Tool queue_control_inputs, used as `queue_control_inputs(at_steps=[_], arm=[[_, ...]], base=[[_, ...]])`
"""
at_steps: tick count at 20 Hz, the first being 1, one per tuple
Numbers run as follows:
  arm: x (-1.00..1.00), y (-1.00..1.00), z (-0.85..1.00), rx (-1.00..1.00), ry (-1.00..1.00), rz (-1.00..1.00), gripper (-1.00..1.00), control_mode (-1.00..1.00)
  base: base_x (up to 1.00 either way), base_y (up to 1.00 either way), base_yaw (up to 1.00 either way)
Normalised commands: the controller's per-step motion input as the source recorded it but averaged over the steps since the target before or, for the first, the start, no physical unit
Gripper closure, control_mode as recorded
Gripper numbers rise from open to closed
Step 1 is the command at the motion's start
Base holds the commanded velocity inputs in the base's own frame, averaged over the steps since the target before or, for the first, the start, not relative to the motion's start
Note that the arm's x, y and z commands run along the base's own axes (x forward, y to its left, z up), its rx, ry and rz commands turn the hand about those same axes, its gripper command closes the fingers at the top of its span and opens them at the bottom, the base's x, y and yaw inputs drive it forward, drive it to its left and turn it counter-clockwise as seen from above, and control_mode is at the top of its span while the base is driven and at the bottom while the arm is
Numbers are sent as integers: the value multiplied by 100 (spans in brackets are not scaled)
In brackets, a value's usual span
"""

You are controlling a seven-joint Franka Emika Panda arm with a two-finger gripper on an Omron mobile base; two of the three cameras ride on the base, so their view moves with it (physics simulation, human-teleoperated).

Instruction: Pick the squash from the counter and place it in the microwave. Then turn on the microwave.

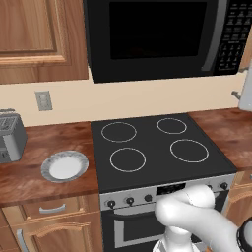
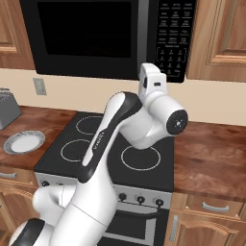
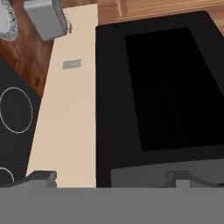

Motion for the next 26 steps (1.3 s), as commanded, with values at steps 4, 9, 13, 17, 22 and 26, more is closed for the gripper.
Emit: queue_control_inputs(at_steps=[4,9,13,17,22,26], arm=[[14,-3,-5,-3,0,-1,-100,-100],[18,-5,-6,-1,3,-1,-100,-100],[19,-5,-2,0,0,0,-100,-100],[16,-11,0,0,0,0,-100,-100],[6,-18,0,0,0,0,-100,-100],[4,-19,-3,0,0,0,-100,-100]], base=[[0,0,0],[0,0,0],[0,0,0],[0,0,0],[0,0,0],[0,0,0]])
